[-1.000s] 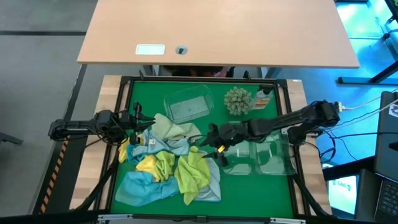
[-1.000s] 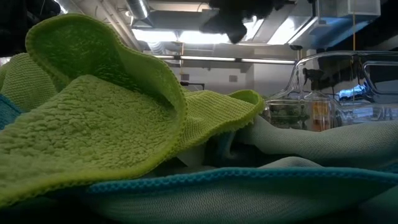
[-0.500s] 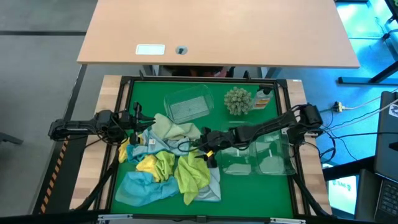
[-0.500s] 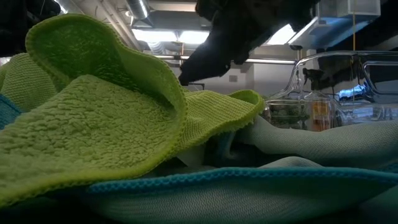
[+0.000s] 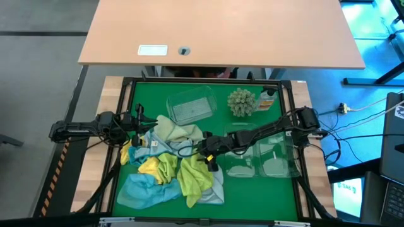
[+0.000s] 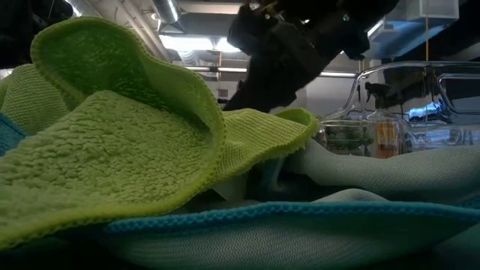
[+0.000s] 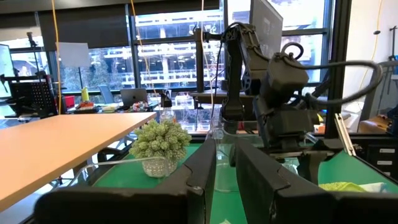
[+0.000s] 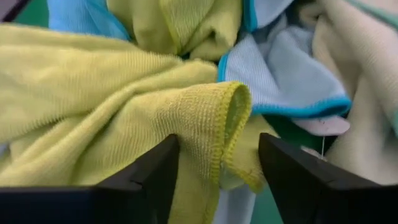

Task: Sort microfiber towel by color & place in baskets
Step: Put the bottom right green towel into the bottom right transparent bin

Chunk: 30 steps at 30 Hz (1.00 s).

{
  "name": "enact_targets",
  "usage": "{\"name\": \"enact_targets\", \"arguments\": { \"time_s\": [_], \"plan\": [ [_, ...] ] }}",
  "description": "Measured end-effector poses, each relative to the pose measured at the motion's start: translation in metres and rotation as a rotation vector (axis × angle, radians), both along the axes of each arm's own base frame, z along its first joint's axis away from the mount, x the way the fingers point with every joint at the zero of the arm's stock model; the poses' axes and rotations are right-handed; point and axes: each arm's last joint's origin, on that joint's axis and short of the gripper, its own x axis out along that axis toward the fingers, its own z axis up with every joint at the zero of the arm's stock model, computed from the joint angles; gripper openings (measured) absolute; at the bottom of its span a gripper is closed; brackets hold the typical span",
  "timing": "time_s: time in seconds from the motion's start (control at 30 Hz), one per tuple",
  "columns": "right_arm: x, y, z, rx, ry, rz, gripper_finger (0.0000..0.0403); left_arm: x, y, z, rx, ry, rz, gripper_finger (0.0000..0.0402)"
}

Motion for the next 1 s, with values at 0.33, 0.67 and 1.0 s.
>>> {"name": "enact_targets", "arguments": {
  "time_s": [0.33, 0.67, 1.0],
  "plan": [
    [0.001, 0.002, 0.007, 0.056, -0.038, 0.063, 0.0013, 0.000, 0.000, 0.000, 0.000, 0.000, 0.000, 0.0056],
    [-0.021, -0.002, 0.066, 0.074, -0.132, 0.060, 0.0006, 0.000, 0.000, 0.000, 0.000, 0.005, 0.000, 0.0056],
    [-0.098, -0.021, 0.175, 0.066, -0.365, -0.069, 0.0003, 0.000, 0.000, -0.001, 0.000, 0.005, 0.000, 0.0056]
  ]
}}
